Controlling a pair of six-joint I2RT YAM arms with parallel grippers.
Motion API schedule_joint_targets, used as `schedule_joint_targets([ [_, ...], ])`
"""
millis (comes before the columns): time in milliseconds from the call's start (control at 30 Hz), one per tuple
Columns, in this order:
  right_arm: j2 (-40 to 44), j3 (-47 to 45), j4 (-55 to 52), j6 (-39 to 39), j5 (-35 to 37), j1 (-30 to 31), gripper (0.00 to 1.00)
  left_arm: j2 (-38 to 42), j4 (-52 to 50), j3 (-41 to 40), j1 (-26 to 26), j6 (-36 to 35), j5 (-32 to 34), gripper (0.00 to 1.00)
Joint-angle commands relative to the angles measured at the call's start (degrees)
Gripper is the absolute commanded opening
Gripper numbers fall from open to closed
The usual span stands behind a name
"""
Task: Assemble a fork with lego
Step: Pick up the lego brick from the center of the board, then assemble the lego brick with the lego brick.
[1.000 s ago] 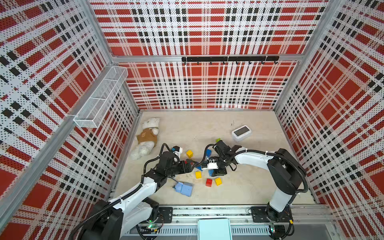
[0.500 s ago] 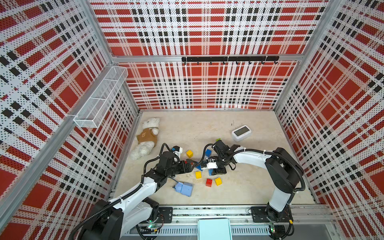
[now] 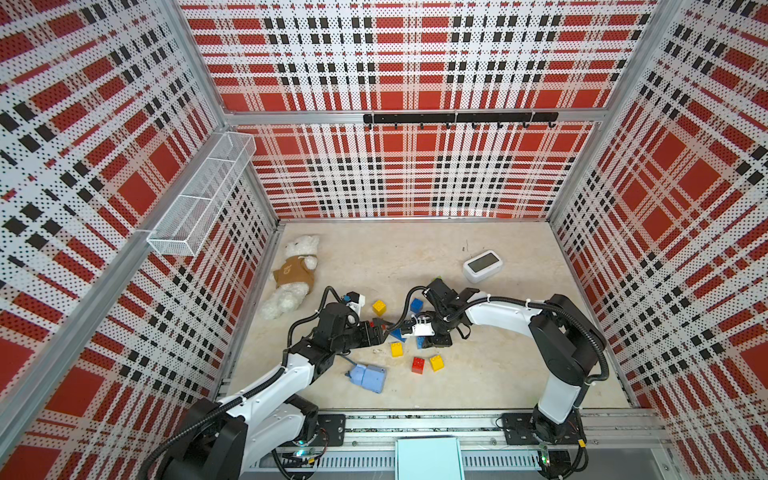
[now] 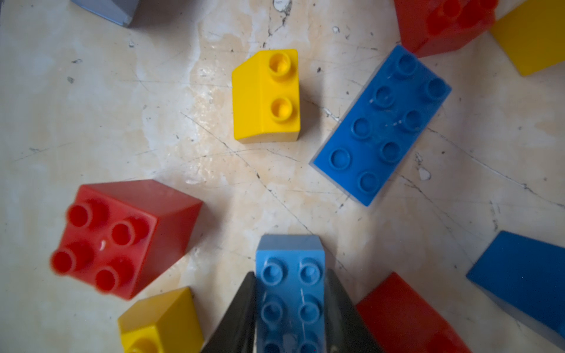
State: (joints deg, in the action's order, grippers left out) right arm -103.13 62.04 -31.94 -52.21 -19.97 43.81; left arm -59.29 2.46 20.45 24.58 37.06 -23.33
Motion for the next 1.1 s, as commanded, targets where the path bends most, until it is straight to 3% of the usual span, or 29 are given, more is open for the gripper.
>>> schedule_joint_targets([
  [0, 3.54, -0.18, 0.90, 1.08, -1.24, 0.35, 0.31, -0.39, -0.55, 2.99, -1.83, -2.20, 0.53, 0.91],
  [200, 13.53, -3.23, 4.20, 8.95, -2.13, 0.35, 0.26, -4.42, -2.46, 9.80, -2.76, -5.57, -0.64, 0.91],
  [333, 23.36, -7.55, 8.39, 19.54, 1.87, 0.39, 0.20, -8.54, -2.46, 15.17, 2.06, -7.05, 1.97, 0.91],
  [567, 34.78, -10.17, 5.10, 41.58, 22.18, -0.33, 0.11, -19.39, 3.71, 21.59, 10.43, -5.33, 3.78, 0.91],
  [667, 32.88, -6.51, -1.69, 50.34, 27.69, -2.78, 0.04, -23.48, 7.63, 22.64, 11.96, -3.57, 3.26, 0.90],
  [767, 28.30, -1.21, -8.39, 56.58, 21.63, -8.16, 0.00, -25.49, 10.24, 22.88, 13.12, -2.18, 3.68, 0.89],
  [867, 24.63, 0.94, -10.49, 58.04, 14.17, -11.47, 0.00, -26.28, 11.74, 22.28, 13.54, -1.23, 4.75, 0.89],
  [1067, 19.73, 5.72, -12.58, 58.02, 15.93, -11.75, 0.00, -26.83, 11.92, 22.24, 13.40, -0.76, 6.63, 0.90],
])
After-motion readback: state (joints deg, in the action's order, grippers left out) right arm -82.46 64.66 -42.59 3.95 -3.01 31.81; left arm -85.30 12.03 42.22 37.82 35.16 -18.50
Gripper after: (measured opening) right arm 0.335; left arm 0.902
